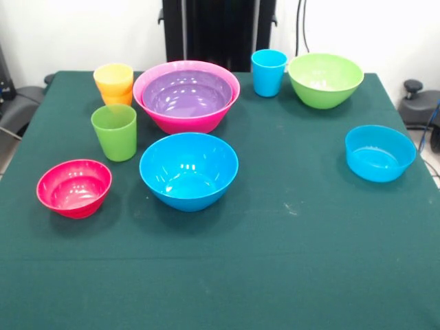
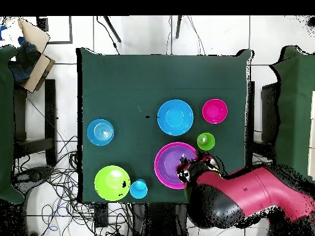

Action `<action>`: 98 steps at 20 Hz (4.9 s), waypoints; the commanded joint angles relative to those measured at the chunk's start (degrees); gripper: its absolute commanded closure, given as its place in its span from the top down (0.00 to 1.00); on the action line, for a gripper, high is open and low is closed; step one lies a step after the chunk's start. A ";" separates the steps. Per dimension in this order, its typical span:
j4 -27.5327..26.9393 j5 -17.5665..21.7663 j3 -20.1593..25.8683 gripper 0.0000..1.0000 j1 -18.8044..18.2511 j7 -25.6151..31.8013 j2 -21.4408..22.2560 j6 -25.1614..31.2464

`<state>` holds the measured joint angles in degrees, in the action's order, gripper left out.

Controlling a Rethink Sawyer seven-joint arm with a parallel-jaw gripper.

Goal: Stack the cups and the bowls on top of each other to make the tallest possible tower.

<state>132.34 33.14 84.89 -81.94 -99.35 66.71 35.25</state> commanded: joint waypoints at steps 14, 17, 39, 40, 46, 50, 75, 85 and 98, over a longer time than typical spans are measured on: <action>-20.34 1.92 -18.18 1.00 22.75 3.52 -9.33 13.03; -28.18 2.51 -22.02 1.00 27.27 4.73 -12.57 16.85; -46.52 2.74 -32.57 1.00 39.37 6.66 -26.41 20.78; -46.93 2.93 -32.59 1.00 39.29 7.60 -26.49 21.10; -49.98 3.85 -32.77 1.00 39.52 12.34 -27.99 22.45; -50.56 4.45 -33.50 1.00 39.83 13.43 -28.73 22.48; -55.62 6.93 -33.19 1.00 39.54 21.19 -34.85 22.32; -55.89 6.96 -31.87 1.00 37.78 27.45 -35.96 24.36; -46.72 6.71 -31.38 1.00 32.39 29.55 -33.71 19.06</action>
<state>80.45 34.54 55.50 -48.96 -88.73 32.39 52.53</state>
